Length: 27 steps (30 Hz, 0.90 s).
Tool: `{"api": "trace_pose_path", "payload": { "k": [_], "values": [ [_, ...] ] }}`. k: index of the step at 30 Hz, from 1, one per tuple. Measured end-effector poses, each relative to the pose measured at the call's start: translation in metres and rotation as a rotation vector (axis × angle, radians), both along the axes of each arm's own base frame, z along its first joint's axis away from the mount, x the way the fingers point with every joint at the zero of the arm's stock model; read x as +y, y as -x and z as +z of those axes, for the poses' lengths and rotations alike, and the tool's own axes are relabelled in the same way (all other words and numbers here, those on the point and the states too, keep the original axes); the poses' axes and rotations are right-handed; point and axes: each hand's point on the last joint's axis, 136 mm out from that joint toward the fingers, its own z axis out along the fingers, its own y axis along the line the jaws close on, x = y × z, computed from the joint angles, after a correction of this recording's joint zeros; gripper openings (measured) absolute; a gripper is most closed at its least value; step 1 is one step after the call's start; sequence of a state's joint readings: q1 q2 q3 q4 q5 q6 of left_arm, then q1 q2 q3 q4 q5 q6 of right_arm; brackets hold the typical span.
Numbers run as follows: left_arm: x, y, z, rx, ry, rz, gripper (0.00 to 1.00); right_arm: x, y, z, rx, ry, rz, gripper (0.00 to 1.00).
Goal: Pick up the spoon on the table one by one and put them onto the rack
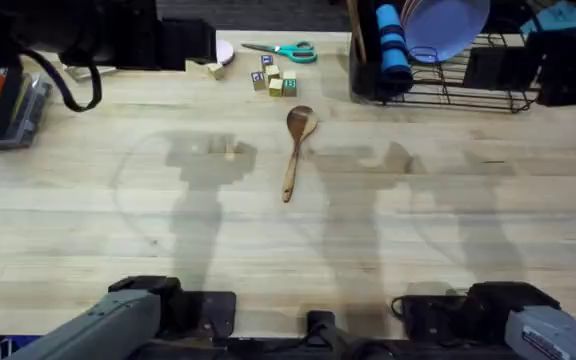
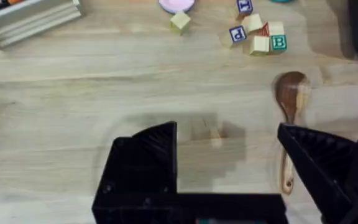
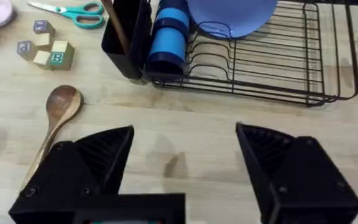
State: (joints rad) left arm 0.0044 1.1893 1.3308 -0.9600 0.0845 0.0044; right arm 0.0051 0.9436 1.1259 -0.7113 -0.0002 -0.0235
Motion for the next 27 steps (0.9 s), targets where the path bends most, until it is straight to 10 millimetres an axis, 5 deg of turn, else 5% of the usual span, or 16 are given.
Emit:
{"api": "trace_pose_path", "payload": {
  "k": [16, 27],
  "values": [
    [-0.005, -0.001, -0.003, 0.010, 0.002, -0.014, 0.995, 0.003, 0.000, -0.001, 0.004, -0.009, 0.014, 0.993],
    [-0.069, -0.007, -0.019, 0.051, 0.008, -0.092, 0.996, 0.003, 0.000, -0.001, 0.004, -0.009, 0.014, 0.993]
  ]
}}
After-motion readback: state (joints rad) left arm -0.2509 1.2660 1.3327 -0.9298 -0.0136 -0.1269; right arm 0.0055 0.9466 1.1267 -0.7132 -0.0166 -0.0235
